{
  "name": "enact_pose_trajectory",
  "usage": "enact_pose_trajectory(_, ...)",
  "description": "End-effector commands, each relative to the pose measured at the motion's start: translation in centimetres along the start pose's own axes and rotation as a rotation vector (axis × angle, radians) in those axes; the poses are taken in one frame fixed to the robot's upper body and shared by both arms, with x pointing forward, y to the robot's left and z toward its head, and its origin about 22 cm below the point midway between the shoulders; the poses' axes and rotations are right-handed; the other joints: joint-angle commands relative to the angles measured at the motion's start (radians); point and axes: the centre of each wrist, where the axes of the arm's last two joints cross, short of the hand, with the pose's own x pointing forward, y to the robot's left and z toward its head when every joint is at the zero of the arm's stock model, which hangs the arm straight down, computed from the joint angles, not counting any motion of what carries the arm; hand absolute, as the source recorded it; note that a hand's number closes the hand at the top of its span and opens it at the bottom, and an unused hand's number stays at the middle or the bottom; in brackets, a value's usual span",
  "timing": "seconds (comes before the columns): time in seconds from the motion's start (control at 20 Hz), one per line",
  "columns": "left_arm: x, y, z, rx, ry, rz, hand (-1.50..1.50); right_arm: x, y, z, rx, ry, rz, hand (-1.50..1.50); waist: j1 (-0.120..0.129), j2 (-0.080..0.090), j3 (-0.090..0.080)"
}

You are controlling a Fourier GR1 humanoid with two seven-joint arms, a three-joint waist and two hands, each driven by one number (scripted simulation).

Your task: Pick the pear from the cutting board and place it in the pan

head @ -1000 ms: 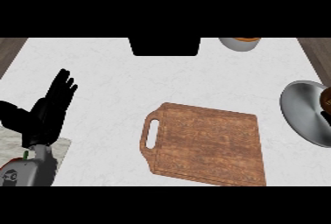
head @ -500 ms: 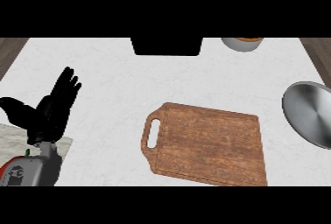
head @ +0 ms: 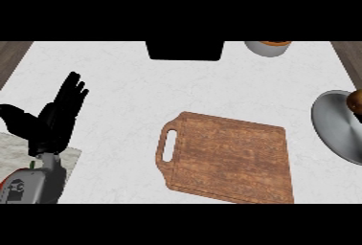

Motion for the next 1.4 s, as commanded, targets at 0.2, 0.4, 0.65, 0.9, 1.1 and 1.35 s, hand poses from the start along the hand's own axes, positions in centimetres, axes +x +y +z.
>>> enact_pose_trajectory(0.2,1.2,1.1,-0.4,0.008,-0.021,-0.004,0.00,-2.5,2.3,1.2,0.153,0.208,-0.137,-1.50,0.002,0.001,0.001)
enact_pose_trajectory(0.4,0.8,-0.2,0.5,-0.015,-0.013,0.002,0.00,-3.4,2.4,1.8,0.149,0.170,-0.188,-1.50,0.011,0.005,0.003)
enact_pose_trajectory(0.65,0.1,-1.7,1.1,-0.012,-0.021,0.015,0.00,-3.7,1.5,1.5,-0.014,0.131,-0.411,-1.50,0.005,0.004,0.004)
enact_pose_trajectory(0.9,-0.1,1.1,0.2,0.015,0.007,-0.005,0.00,-7.1,-2.1,4.0,-0.086,0.164,-0.658,-1.50,-0.012,0.003,0.003)
enact_pose_trajectory(1.1,0.3,-0.6,0.0,0.012,-0.011,-0.001,0.00,-10.1,-6.0,7.0,-0.109,0.151,-0.803,-1.50,-0.021,0.002,0.004)
enact_pose_trajectory(1.35,-0.6,-0.1,0.8,0.027,-0.004,0.000,0.00,-13.2,-9.6,12.0,-0.069,0.104,-0.939,-1.50,-0.033,-0.002,0.006)
